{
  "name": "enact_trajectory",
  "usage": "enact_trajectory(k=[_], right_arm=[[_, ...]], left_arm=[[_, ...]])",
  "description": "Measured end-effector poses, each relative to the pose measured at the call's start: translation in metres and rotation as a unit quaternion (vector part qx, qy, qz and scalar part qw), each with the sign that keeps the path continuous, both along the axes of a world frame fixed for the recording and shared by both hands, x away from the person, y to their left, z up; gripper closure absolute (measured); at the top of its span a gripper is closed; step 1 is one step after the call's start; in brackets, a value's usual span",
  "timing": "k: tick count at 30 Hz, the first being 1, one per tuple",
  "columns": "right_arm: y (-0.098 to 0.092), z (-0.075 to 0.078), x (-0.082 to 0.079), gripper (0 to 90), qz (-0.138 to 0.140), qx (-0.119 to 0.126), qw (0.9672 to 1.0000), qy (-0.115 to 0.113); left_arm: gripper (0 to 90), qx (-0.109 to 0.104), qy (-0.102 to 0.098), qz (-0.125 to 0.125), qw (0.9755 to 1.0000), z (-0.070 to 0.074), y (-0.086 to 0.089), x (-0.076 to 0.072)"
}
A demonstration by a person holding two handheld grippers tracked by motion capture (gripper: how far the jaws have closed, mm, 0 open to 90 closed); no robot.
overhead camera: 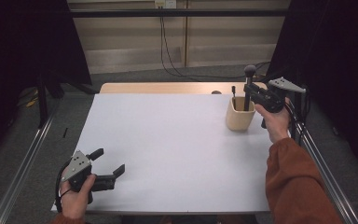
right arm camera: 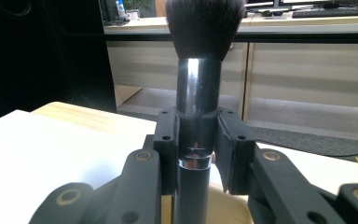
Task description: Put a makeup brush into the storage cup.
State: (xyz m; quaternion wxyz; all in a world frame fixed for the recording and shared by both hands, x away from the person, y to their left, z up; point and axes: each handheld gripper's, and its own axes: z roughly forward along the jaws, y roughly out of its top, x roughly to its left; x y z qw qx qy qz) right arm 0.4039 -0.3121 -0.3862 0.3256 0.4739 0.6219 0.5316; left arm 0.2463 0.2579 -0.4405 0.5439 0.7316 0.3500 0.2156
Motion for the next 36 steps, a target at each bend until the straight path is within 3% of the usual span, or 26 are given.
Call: enact_trajectory(k=[36], right_arm=[[-0.002, -0.037, -0.002, 72.5, -0.002, 0.008, 0.9995, 0.032]], left_arm=[[1.8, 0.001, 0.000, 0.002, 1.0000, 0.000, 0.000, 0.000]])
